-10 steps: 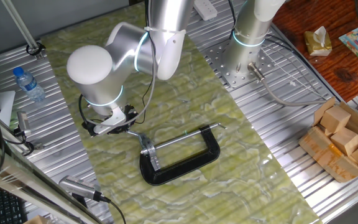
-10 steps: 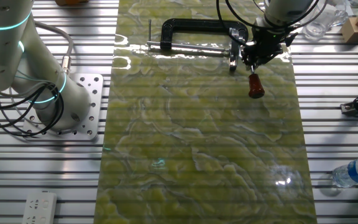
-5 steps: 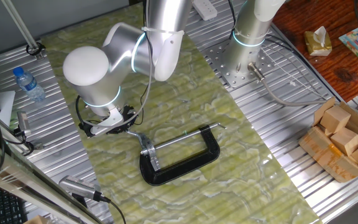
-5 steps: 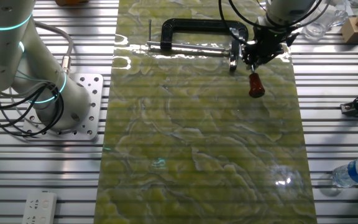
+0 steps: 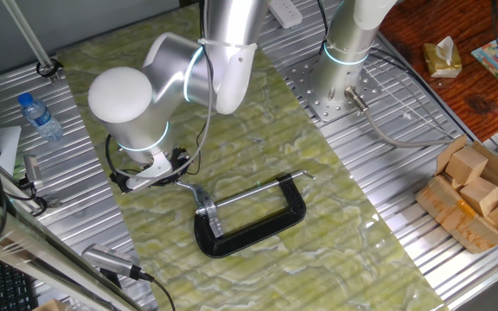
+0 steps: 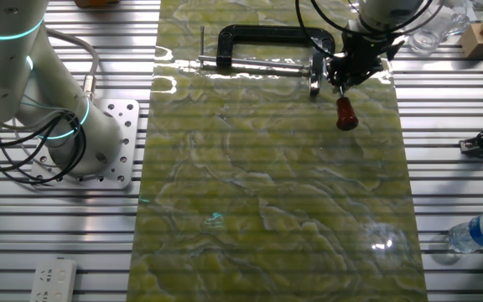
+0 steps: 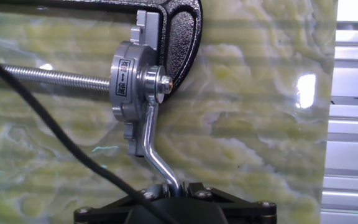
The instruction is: Pull up the lever
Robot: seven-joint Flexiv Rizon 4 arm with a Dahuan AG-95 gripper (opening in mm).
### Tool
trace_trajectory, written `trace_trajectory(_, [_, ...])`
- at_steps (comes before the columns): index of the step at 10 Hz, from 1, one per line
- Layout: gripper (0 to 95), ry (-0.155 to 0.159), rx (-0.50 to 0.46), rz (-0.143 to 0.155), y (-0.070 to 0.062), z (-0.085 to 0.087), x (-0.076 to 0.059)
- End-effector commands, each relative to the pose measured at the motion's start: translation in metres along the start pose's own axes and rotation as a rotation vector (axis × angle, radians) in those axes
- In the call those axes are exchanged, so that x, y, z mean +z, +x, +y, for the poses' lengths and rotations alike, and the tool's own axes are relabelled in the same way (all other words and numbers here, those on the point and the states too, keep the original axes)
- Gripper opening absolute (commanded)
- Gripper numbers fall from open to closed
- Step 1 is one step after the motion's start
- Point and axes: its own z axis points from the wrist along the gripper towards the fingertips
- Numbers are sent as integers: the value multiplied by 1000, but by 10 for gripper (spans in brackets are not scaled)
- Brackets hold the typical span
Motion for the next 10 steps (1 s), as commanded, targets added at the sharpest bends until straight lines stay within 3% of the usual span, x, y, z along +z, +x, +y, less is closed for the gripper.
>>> trace_trajectory(1, [0,41,54,-1,0,1,-16])
trace_trajectory(10, [0,52,44,8,-3,1,-11])
